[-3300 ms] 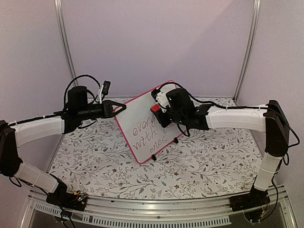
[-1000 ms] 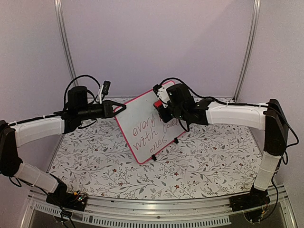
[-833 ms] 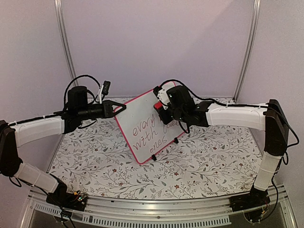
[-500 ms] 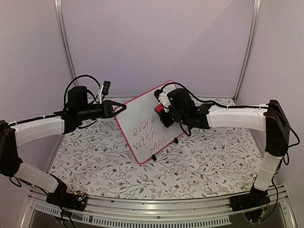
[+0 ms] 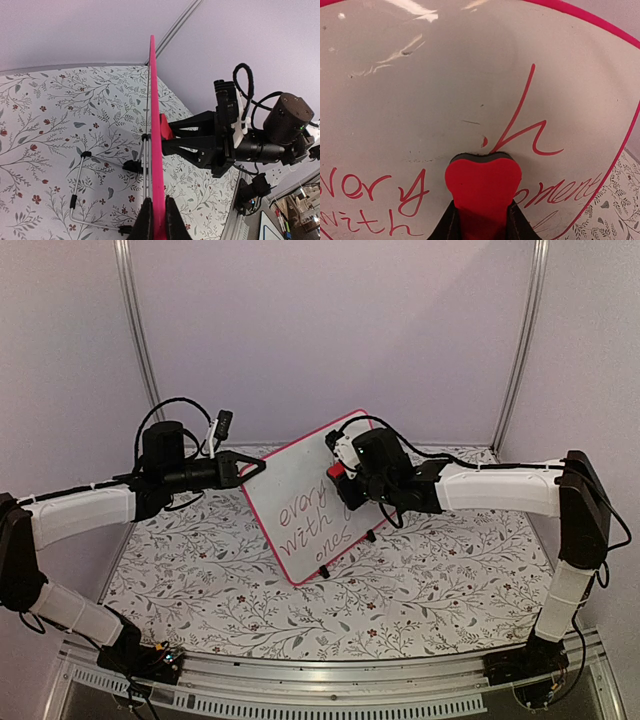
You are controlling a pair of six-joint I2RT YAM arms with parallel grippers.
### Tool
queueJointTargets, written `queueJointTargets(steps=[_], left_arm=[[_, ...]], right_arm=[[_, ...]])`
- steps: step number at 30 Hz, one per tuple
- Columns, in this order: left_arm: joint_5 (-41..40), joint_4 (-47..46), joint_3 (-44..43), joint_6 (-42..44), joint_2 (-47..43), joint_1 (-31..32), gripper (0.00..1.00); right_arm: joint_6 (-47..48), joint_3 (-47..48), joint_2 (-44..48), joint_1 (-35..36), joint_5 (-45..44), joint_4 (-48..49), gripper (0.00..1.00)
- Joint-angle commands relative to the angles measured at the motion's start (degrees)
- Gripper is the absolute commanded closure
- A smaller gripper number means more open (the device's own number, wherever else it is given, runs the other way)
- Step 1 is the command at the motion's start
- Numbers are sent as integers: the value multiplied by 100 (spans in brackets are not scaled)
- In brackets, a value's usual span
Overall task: Erase the whiteboard
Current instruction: Erase the whiteboard at the center of the board.
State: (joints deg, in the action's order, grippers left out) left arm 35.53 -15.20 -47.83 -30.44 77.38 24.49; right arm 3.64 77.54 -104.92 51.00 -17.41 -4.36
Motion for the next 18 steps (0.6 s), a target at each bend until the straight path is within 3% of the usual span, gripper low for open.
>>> queueJointTargets(steps=[1, 13, 18], left_arm=[[578, -158, 61, -90, -98, 145, 100], [569, -143, 64, -74, -110, 144, 100], [560, -140, 56, -68, -118, 148, 100]], right_arm=[[37, 112, -19, 22, -81, -120, 75], [362, 1192, -297, -139, -165, -232, 74], [372, 1178, -354, -143, -156, -293, 74]])
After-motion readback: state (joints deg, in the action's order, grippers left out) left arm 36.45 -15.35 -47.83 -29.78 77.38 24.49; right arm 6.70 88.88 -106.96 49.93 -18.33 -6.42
